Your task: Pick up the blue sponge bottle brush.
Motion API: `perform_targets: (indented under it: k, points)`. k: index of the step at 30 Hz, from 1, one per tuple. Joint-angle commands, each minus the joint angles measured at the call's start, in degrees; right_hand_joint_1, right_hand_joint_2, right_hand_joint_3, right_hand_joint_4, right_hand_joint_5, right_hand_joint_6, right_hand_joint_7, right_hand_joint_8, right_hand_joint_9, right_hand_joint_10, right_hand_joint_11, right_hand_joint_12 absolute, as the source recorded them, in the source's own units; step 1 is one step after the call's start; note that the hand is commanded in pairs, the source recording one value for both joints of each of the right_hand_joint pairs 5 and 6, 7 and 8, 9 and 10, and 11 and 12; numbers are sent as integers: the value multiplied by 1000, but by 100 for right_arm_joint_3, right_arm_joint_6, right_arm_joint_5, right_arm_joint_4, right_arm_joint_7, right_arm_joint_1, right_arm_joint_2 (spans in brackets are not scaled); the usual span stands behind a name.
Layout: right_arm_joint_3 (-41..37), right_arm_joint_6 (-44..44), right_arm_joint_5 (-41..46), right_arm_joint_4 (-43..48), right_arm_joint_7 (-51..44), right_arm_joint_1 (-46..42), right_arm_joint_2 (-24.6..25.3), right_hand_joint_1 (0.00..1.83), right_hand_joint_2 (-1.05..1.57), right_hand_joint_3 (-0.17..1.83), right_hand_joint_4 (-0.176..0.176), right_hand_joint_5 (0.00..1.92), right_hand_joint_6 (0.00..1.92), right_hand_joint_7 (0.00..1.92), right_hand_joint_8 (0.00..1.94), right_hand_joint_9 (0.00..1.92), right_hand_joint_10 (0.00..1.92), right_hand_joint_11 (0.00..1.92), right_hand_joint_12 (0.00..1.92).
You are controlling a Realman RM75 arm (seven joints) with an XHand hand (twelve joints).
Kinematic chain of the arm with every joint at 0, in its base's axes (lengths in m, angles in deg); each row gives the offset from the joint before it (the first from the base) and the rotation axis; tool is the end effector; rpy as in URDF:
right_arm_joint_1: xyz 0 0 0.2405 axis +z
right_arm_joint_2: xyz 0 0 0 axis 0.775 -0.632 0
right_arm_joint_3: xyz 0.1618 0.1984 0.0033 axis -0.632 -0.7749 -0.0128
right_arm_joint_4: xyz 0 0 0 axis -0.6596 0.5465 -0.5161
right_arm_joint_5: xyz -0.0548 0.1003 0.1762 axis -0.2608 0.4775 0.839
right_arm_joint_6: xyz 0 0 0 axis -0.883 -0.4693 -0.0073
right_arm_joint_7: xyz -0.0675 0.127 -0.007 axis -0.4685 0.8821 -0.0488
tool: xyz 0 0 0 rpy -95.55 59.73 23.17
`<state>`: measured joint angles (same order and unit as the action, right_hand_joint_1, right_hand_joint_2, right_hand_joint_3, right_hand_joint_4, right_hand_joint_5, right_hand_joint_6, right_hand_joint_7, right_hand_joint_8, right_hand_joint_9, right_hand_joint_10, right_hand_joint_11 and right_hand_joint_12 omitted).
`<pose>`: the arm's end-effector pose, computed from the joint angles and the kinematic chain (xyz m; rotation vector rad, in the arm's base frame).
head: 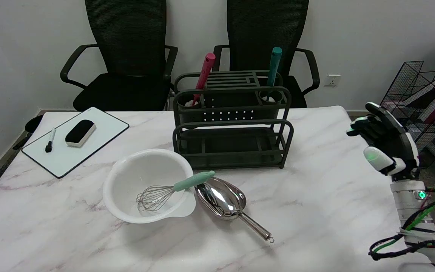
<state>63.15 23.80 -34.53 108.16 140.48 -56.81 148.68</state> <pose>-0.3237 -0.1873 0.4988 1.2877 -0.7316 1.7075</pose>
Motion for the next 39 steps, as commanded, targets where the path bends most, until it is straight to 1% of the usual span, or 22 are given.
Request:
perform_targets:
  k: [1,6,10,11,13,14,15,18,22,31,34,37,39]
  points:
    - [-8,-857,-84,-54,-151,823,-196,1127,-55,963,0,507,507,847,847,814,814,903,903]
    - [-16,-1176,-84,-43,-45,1295,-269,1106,-47,956,0,454,454,839,839,773,773,889,889]
    - [-16,-1537,141,-83,-85,1649,-319,1107,-47,957,0,448,448,846,846,752,752,842,842]
    - [-21,-1587,161,-85,-85,1714,-330,1108,-47,959,0,453,453,841,841,744,744,782,782]
    - [-13,-1672,119,-64,-85,1907,-359,1107,-48,962,0,446,446,828,828,730,730,729,729]
    - [8,-1717,98,-38,-85,1978,-365,1107,-50,964,0,379,379,769,769,681,681,644,644]
    - [52,-1806,61,11,-74,2059,-370,1107,-51,965,0,354,354,748,748,664,664,615,615]
    - [180,-2172,-124,201,-85,2298,-374,1110,-111,989,0,321,321,627,627,589,589,530,530]
    - [354,-2598,-397,400,-85,2630,-368,1111,-193,1011,0,315,315,530,530,544,544,461,461]
    - [741,-3086,-619,539,-93,3203,-327,1109,-251,998,0,258,258,487,487,522,522,427,427]
    - [845,-3268,-632,599,-93,3374,-311,1106,-259,1008,0,171,171,478,478,514,514,420,420]
    - [948,-3416,-730,602,-93,3583,-280,1111,-252,1002,0,182,182,494,494,498,498,395,395]
    - [996,-3536,-943,601,-93,3722,-256,1113,-251,997,0,188,188,500,500,495,495,391,391]
